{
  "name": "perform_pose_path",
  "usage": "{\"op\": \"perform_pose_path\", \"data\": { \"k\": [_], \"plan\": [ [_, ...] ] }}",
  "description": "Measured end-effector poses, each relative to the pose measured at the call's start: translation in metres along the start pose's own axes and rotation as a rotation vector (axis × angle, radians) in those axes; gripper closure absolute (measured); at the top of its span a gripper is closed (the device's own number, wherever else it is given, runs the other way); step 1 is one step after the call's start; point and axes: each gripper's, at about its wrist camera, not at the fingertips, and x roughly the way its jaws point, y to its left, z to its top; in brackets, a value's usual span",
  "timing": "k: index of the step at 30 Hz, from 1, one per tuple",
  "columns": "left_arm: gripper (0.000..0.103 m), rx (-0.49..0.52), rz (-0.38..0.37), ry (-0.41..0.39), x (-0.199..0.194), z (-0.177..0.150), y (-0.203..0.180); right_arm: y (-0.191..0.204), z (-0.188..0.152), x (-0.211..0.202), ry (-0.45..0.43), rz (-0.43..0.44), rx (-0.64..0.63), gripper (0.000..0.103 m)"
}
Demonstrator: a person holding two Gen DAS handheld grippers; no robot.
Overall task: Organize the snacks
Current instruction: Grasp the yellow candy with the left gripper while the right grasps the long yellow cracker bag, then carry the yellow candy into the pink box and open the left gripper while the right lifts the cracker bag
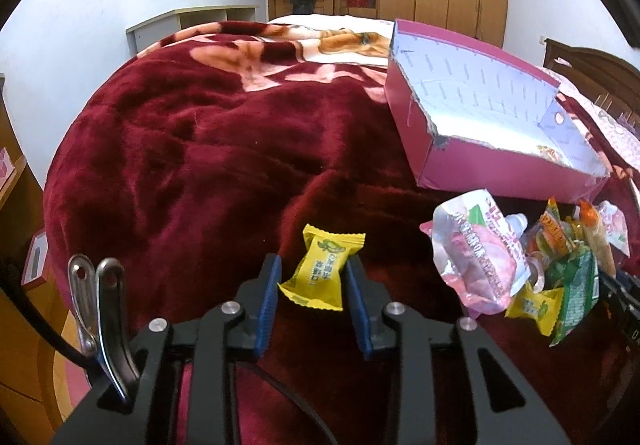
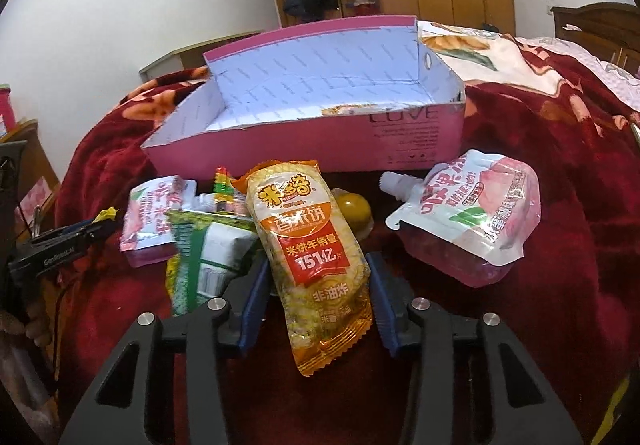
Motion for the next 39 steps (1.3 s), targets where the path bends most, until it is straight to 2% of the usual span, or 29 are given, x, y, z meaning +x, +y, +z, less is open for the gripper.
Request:
{"op": "perform_pose_path", "data": {
  "k": [8, 12, 25, 34, 39],
  "plan": [
    [0.072, 0.003, -0.021, -0.035, -0.018, 0.002, -0.001, 0.002, -0.001, -0.010, -0.009, 0.019, 0.010, 0.056],
    [0.072, -0.007, -0.062, -0.046, -0.030, 0.005, -0.003, 0.001, 0.001, -0.017, -0.021, 0.031, 0.020, 0.056],
    [0.072, 0.050, -0.133, -0.134, -0.060, 0.022, -0.034, 0.008, 0.007, -0.040, -0.086, 0.057, 0.029, 0.056],
    [0.072, 0.104, -0.197, -0.174, -0.050, 0.051, -0.065, 0.010, 0.012, -0.043, -0.088, 0.063, 0.030, 0.056],
    [0.072, 0.125, -0.186, -0.178, -0.036, 0.063, -0.082, 0.008, 0.012, -0.042, -0.083, 0.065, 0.039, 0.056]
  ]
}}
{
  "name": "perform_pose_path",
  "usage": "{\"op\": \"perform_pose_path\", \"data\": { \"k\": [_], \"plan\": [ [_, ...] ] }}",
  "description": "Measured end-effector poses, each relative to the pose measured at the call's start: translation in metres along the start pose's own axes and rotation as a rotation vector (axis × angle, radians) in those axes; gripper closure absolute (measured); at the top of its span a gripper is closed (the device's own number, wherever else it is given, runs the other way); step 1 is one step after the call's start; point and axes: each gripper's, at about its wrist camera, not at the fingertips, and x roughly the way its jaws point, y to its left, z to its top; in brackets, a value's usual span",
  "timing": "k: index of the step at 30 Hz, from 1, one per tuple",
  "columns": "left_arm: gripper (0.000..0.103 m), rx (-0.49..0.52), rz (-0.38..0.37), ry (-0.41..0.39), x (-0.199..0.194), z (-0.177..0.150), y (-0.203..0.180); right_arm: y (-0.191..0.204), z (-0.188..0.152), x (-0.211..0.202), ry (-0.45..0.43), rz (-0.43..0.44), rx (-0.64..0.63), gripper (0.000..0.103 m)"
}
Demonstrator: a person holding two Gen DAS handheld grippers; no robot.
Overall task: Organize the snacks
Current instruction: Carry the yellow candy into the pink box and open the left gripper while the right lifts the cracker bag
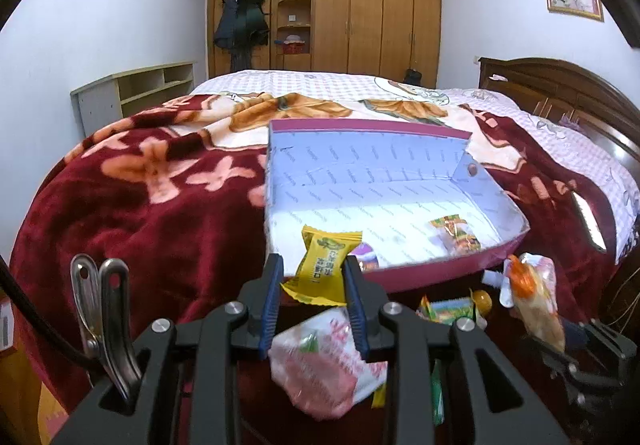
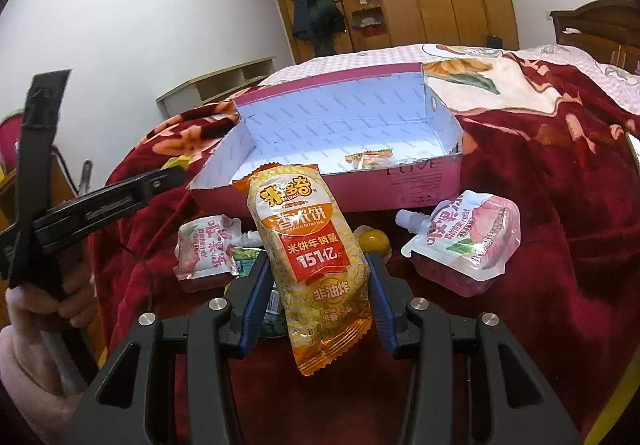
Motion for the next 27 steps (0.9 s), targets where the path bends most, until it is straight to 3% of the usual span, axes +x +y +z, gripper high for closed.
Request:
{"op": "perform_pose_path", "data": {
  "k": [14, 27],
  "plan": [
    [0.072, 0.029, 0.005, 0.051, 0.068, 0.023, -0.016, -0.014, 0.022, 0.003, -0.017, -0.043, -0.005, 0.056],
    [0.071, 0.045, 0.027, 0.083, 0.094, 0.018, -0.019, -0.026, 0.039, 0.007, -0.016, -0.073, -0.007, 0.056]
  ]
}}
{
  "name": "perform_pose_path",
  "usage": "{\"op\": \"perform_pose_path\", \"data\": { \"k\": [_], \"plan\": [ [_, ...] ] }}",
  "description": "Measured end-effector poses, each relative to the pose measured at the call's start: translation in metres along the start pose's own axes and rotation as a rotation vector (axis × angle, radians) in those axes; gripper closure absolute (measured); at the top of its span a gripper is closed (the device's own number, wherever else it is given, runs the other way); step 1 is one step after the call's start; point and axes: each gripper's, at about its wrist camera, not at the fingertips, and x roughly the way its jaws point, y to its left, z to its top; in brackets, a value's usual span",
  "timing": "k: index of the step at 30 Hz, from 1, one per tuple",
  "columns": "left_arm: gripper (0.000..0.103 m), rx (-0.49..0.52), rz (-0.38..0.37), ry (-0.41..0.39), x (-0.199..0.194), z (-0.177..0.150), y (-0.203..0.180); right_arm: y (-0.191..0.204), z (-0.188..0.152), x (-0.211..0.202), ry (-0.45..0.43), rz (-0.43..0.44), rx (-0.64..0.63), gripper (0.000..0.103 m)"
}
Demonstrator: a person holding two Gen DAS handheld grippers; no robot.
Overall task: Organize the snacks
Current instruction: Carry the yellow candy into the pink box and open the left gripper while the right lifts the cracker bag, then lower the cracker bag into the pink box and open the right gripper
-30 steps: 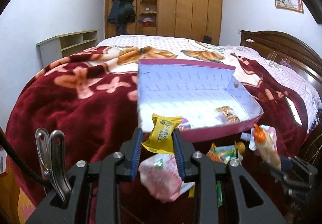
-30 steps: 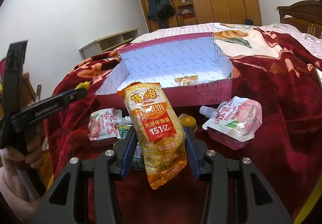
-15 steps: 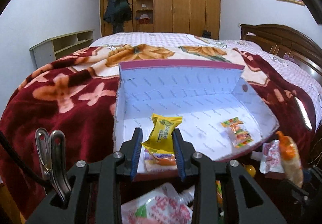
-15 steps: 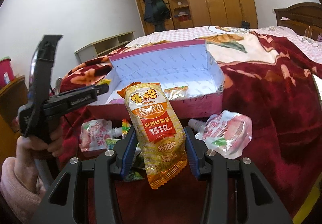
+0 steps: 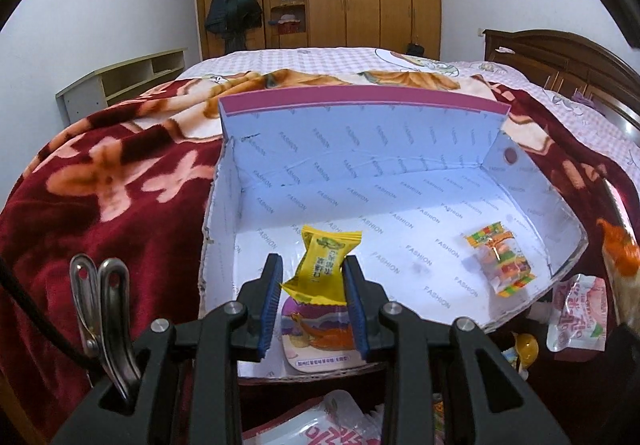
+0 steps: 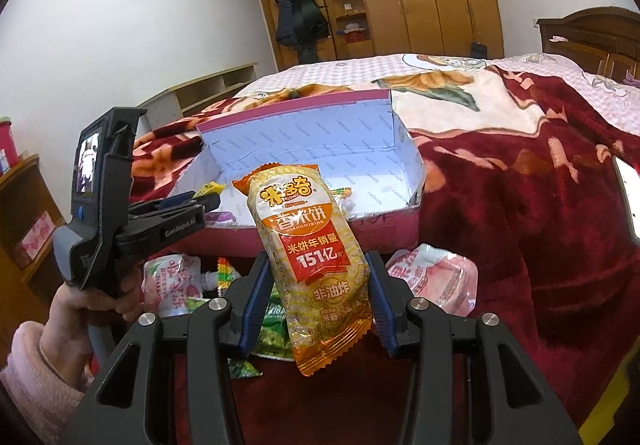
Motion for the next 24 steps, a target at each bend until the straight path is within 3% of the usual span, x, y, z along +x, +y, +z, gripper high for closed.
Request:
{"op": "perform_pose_path", "data": {
  "k": [5, 15, 24],
  "plan": [
    [0.058, -0.004, -0.001, 0.000, -0.001, -0.002, 0.001, 0.000, 0.010, 0.009, -0.001, -0.020, -0.028, 0.056],
    [0.054, -0.004, 0.000, -0.005, -0.001, -0.005, 0.000, -0.003, 0.033, 0.031, -0.011, -0.060, -0.058, 0.056],
    [0.053, -0.016, -0.001, -0.003, 0.000, -0.005, 0.004, -0.012, 0.052, 0.065, 0.031, -0.085, -0.039, 0.056]
  ]
}}
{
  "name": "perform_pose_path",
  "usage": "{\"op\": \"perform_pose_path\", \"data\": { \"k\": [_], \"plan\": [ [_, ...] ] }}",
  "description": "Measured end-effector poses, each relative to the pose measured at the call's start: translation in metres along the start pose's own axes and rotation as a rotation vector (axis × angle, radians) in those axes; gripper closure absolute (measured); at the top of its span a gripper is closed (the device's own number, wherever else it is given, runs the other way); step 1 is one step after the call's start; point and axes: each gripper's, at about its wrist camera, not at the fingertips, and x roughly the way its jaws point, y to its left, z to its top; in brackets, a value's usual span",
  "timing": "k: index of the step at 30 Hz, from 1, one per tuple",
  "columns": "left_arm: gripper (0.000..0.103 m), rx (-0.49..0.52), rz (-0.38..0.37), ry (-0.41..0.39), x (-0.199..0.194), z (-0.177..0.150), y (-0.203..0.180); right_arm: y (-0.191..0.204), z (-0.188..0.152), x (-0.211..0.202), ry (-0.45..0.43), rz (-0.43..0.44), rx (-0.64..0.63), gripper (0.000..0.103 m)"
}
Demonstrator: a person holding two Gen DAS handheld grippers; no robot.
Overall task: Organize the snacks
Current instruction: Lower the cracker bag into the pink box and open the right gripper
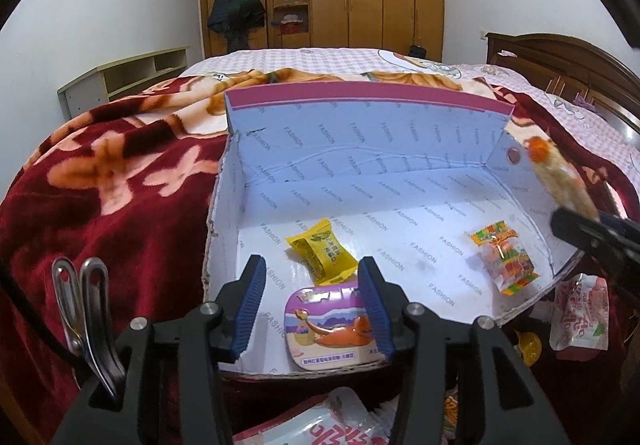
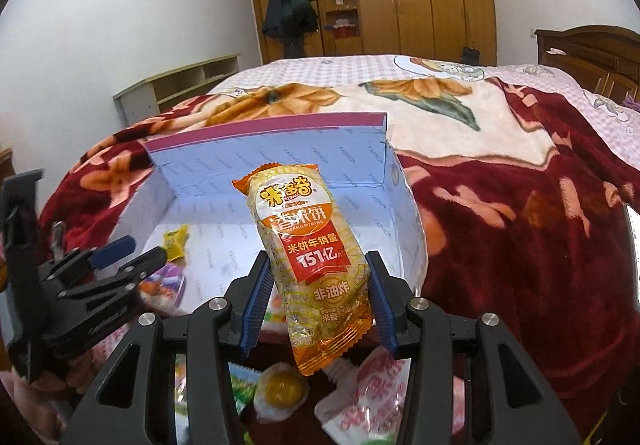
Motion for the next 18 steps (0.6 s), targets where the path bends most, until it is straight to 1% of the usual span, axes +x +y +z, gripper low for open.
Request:
{"op": "perform_pose_path", "data": {
  "k": [7, 14, 16, 17, 18],
  "plan": [
    [0.052, -0.001, 0.002, -0.001, 0.000, 0.000, -0.001, -0.003, 0.003, 0.026, 0.043, -0.020, 0.014, 0.056],
    [0.052, 0.003, 0.012, 0.002, 0.001, 0.000, -0.001, -0.004, 0.003, 0.032, 0.039, -0.025, 0.013, 0.055],
    [0.052, 0.003, 0.011, 0.002, 0.001, 0.000, -0.001, -0.004, 0.005, 0.033, 0.041, -0.013, 0.019, 0.053],
    [0.052, 0.003, 0.011, 0.002, 0.001, 0.000, -0.001, -0.004, 0.006, 0.034, 0.042, -0.009, 0.026, 0.051],
    [0.052, 0.003, 0.011, 0.002, 0.001, 0.000, -0.001, -0.005, 0.006, 0.033, 0.040, -0.006, 0.034, 0.047]
  ]
}}
